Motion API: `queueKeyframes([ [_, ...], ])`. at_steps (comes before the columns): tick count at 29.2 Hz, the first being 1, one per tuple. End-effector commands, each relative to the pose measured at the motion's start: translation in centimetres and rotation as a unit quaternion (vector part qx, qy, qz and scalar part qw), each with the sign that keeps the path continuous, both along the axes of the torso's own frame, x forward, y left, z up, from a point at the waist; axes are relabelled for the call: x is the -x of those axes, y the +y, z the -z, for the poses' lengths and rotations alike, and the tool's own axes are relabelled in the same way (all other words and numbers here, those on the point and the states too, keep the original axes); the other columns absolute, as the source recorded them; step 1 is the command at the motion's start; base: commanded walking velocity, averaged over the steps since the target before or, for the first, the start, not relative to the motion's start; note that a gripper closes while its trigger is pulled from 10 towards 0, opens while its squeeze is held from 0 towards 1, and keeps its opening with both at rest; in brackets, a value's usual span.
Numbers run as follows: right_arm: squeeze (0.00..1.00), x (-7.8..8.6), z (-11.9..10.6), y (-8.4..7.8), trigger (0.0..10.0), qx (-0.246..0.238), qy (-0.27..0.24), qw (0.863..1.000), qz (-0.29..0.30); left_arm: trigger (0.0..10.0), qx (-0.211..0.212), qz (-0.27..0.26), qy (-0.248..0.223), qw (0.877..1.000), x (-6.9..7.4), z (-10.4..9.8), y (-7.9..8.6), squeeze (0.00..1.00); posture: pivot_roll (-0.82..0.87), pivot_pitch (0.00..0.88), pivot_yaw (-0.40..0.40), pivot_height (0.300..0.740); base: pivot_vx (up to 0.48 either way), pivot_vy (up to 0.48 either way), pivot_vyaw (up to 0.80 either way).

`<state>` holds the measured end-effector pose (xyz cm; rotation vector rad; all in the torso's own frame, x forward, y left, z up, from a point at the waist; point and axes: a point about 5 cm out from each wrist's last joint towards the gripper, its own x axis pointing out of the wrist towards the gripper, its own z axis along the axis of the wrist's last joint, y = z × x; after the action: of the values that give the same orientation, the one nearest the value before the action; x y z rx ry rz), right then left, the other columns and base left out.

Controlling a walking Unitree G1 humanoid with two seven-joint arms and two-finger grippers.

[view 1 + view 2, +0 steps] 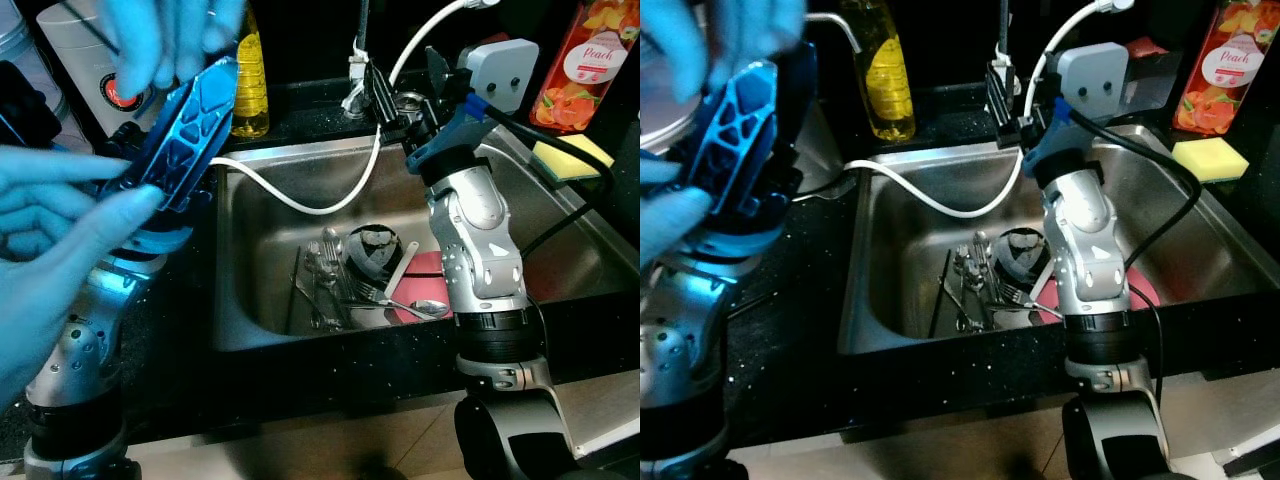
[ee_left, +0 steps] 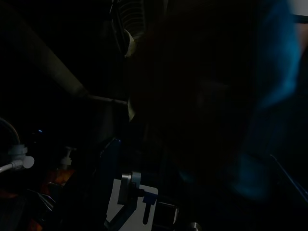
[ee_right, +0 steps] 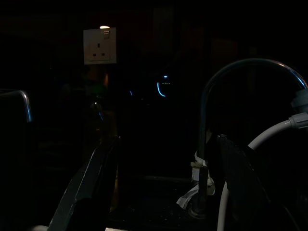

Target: Kitchen organization

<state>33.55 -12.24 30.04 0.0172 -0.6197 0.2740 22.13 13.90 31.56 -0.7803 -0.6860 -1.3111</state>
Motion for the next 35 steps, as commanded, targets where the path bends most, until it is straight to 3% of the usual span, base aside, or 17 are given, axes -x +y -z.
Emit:
queueKeyframes([
  [1, 0.0, 0.01, 0.2, -0.04, 10.0, 0.001, 0.003, 1.0, 0.001, 10.0, -0.002, -0.003, -0.008, 1.0, 0.25, -0.13, -0.07, 0.0, -0.08, 0.0, 0.083, 0.74, 0.0, 0.0, 0.0],
  [35, 0.0, -0.17, 0.18, -0.03, 10.0, 0.0, 0.002, 1.0, 0.002, 10.0, -0.003, -0.004, -0.012, 1.0, -0.02, -0.16, -0.01, 0.0, -0.08, 0.0, 0.083, 0.74, 0.0, 0.0, 0.0],
])
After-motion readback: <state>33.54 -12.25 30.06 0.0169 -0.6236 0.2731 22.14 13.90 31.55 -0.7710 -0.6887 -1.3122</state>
